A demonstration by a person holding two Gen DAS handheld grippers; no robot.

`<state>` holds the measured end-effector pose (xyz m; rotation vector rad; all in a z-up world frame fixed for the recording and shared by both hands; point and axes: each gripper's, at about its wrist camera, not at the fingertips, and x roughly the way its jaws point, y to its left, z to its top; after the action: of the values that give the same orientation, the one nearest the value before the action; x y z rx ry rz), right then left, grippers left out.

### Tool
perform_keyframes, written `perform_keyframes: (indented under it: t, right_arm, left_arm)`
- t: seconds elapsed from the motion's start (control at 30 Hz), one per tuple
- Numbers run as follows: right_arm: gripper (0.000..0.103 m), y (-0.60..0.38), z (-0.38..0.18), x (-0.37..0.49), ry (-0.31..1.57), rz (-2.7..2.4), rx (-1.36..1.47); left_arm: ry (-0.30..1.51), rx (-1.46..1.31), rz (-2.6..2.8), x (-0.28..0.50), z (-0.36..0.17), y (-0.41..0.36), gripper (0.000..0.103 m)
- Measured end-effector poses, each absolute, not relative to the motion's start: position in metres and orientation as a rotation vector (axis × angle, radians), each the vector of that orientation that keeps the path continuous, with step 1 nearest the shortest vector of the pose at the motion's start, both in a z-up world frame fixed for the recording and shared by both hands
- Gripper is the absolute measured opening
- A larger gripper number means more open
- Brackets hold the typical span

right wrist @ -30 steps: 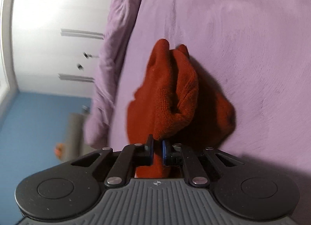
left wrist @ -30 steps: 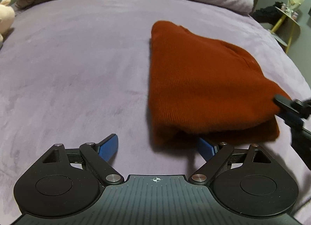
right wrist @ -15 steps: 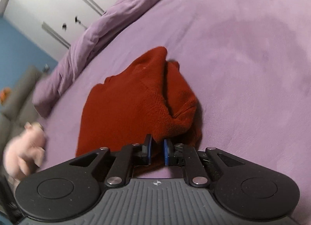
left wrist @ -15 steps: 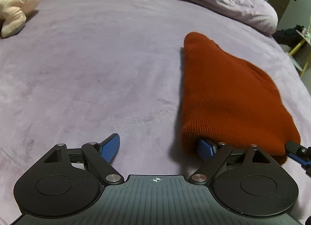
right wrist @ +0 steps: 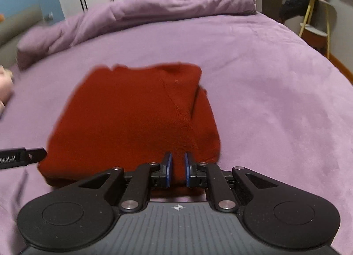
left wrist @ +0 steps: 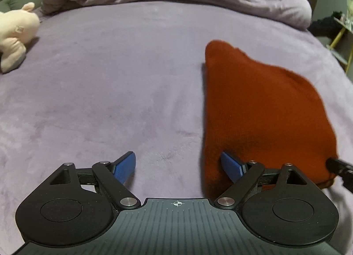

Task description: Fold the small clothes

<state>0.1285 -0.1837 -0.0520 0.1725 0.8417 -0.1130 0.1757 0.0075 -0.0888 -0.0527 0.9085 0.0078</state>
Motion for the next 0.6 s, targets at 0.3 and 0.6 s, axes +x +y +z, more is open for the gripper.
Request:
perform_keyframes:
  t: [0.3, 0.6]
  right_arm:
    - [0.010, -0.180, -0.052, 0.128, 0.853, -0.079, 0.109]
    - [0.069, -0.161, -0.034, 0.087, 1.049, -0.052, 0.194]
  left_arm:
    - [0.926, -0.015, 0.031, 0.164, -0.083, 0.010, 0.095]
    - [0.925, -0.020, 0.028, 0.121, -0.046, 0.018, 0.099]
